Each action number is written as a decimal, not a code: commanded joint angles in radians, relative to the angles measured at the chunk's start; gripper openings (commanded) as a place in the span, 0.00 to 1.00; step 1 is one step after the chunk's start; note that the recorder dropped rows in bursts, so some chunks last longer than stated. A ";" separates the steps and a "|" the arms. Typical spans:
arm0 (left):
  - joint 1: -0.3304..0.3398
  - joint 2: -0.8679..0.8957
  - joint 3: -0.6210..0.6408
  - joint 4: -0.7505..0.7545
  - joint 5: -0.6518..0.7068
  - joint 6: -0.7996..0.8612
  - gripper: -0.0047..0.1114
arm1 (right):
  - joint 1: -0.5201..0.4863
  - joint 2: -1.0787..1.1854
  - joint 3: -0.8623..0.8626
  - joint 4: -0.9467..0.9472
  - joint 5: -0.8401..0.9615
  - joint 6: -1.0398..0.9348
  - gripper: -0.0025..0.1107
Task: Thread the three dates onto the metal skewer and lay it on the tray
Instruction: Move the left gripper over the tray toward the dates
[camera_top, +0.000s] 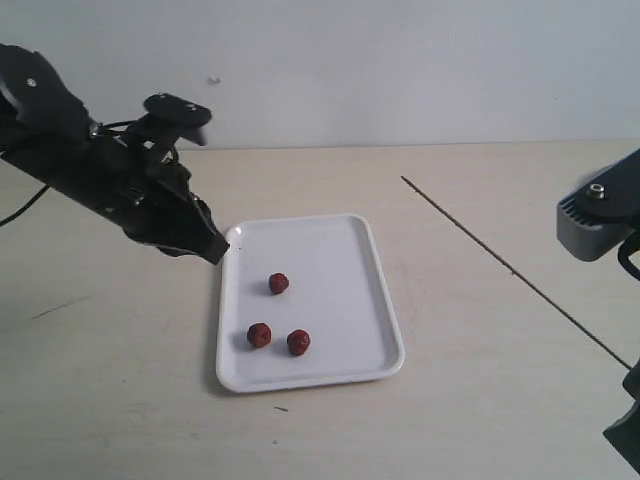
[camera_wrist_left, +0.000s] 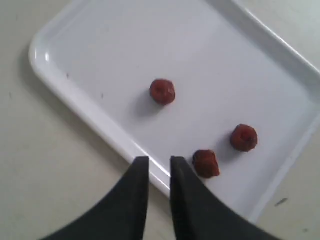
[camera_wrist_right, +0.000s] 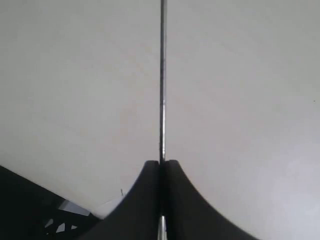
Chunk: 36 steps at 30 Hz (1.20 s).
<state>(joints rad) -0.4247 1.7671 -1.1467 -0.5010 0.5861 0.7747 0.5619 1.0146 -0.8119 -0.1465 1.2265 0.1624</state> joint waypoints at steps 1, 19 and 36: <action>-0.052 0.011 -0.022 0.151 -0.134 0.227 0.34 | 0.003 0.008 0.004 0.043 -0.005 0.007 0.02; -0.056 0.051 -0.139 0.195 0.221 0.468 0.47 | 0.003 0.033 0.097 0.026 -0.480 0.231 0.02; -0.127 0.161 -0.139 0.263 0.168 0.952 0.51 | 0.003 0.268 0.097 -0.122 -0.569 0.243 0.02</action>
<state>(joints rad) -0.5320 1.9220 -1.2771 -0.2803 0.7666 1.7200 0.5619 1.2589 -0.7185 -0.2512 0.6751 0.4027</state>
